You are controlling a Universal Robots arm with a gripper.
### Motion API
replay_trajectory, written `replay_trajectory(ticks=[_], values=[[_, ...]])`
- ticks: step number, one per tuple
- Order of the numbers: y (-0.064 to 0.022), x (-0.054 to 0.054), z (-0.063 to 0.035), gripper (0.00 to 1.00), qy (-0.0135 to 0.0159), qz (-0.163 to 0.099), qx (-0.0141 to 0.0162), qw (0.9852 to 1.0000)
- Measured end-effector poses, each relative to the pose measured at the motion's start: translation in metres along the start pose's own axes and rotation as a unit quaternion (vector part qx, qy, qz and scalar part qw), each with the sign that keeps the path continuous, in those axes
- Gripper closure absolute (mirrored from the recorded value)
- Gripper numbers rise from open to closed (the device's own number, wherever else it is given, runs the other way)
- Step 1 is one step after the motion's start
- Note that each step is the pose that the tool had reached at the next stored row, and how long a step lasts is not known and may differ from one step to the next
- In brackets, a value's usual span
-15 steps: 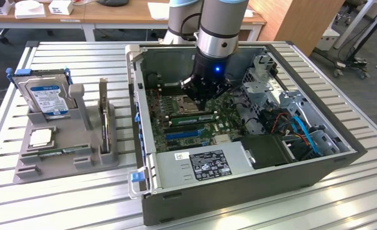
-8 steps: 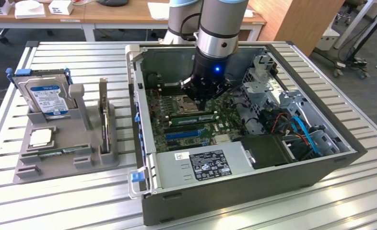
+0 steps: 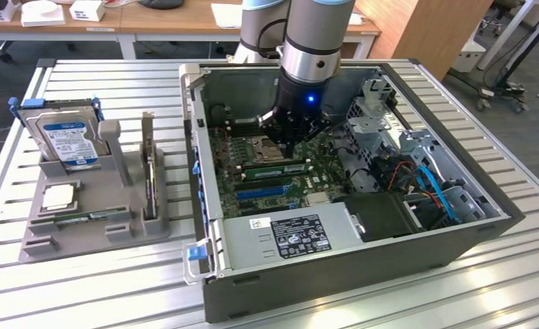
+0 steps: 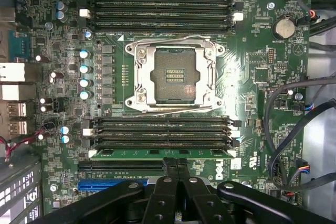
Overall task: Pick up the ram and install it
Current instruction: 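Press down the ram until it locks into place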
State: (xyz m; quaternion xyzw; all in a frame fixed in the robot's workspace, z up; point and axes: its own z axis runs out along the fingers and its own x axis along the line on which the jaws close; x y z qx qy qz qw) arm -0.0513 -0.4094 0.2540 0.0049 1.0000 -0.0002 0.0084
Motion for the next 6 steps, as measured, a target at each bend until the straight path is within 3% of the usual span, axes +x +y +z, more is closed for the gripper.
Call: replay_trajectory(ticks=[6], values=[[0.0, 0.0, 0.0, 0.9, 0.0, -0.001, 0.0, 1.0]])
